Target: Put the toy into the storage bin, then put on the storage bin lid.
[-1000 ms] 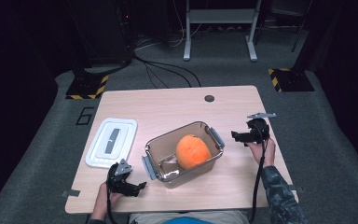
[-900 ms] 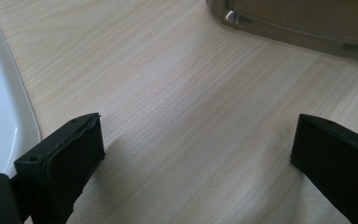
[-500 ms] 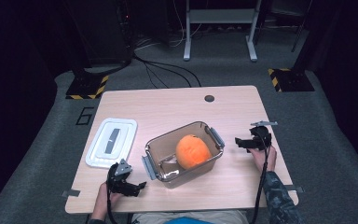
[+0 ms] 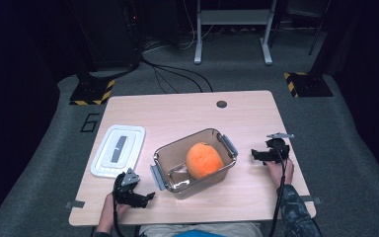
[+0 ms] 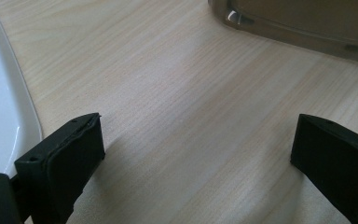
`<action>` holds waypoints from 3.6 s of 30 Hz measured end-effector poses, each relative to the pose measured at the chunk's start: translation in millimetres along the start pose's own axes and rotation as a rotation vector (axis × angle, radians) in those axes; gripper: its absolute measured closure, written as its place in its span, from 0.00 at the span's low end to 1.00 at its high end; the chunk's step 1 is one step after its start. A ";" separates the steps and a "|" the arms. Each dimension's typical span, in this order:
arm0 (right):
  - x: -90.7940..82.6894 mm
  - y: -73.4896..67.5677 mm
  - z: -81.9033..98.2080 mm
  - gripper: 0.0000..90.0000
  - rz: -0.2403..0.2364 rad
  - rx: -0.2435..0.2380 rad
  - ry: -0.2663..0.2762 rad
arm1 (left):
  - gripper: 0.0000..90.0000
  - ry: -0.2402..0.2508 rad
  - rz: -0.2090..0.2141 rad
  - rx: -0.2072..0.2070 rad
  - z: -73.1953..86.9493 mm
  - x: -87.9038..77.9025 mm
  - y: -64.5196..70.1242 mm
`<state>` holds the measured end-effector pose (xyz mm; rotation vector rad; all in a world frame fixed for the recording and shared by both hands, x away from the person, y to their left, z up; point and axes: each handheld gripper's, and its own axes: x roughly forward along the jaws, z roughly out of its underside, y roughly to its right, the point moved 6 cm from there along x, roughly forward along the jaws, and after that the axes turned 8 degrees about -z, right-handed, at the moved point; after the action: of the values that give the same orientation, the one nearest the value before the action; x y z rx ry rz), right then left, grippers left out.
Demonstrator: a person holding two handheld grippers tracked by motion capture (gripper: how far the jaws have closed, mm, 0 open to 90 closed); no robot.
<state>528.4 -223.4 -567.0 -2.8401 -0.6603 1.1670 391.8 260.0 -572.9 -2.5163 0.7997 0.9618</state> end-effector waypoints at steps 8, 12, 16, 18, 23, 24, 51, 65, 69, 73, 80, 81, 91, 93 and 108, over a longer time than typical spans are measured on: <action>2.9 -3.1 1.3 0.01 0.034 -0.041 -0.014 | 0.03 -0.001 0.000 0.003 0.0 -0.1 -0.2; 2.9 -3.1 1.4 0.01 0.034 -0.041 -0.015 | 0.03 -0.001 0.000 0.001 0.1 -0.2 -0.1; 2.9 -3.1 1.4 0.01 0.035 -0.041 -0.014 | 0.03 0.002 -0.001 -0.003 -0.1 0.0 0.1; 2.9 -3.1 1.4 0.01 0.035 -0.041 -0.015 | 0.03 0.001 -0.001 -0.003 -0.1 0.0 0.1; 2.9 -3.1 1.3 0.01 0.035 -0.041 -0.014 | 0.02 0.000 -0.006 -0.010 -0.1 0.0 0.2; 2.9 -3.1 1.3 0.01 0.035 -0.041 -0.014 | 0.02 0.002 -0.018 -0.016 -0.1 0.0 0.1; 4.5 -5.7 0.8 0.00 0.026 -0.045 -0.022 | 0.00 0.021 -0.201 -0.158 -16.6 -36.7 -77.7; 4.7 -5.3 0.6 0.00 0.023 -0.058 -0.021 | 0.00 -0.019 -0.312 -0.312 -35.9 2.1 -157.0; 4.8 -5.2 0.6 0.00 0.023 -0.058 -0.021 | 0.03 -0.045 -0.323 -0.340 -36.7 15.3 -170.6; 4.8 -5.2 0.6 0.00 0.023 -0.058 -0.021 | 0.25 -0.082 -0.317 -0.342 -33.6 26.5 -178.2; 4.8 -5.2 0.5 0.00 0.023 -0.059 -0.021 | 0.49 -0.081 -0.344 -0.361 -37.6 31.1 -187.9; 4.8 -5.1 0.4 0.00 0.023 -0.059 -0.021 | 0.50 -0.085 -0.340 -0.351 -38.6 31.4 -187.8; 4.4 -5.1 0.6 0.01 0.026 -0.052 -0.020 | 0.69 -0.109 -0.356 -0.379 -43.8 38.2 -186.6; 4.4 -5.1 0.5 0.01 0.027 -0.051 -0.019 | 0.71 -0.116 -0.362 -0.375 -44.0 37.9 -185.7; 4.4 -5.0 0.5 0.01 0.028 -0.051 -0.018 | 0.74 -0.013 -0.329 -0.349 -71.6 10.8 -176.5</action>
<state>528.9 -217.3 -569.5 -2.8939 -0.6628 1.1981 541.7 360.5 -510.9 -2.8075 0.2097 1.0717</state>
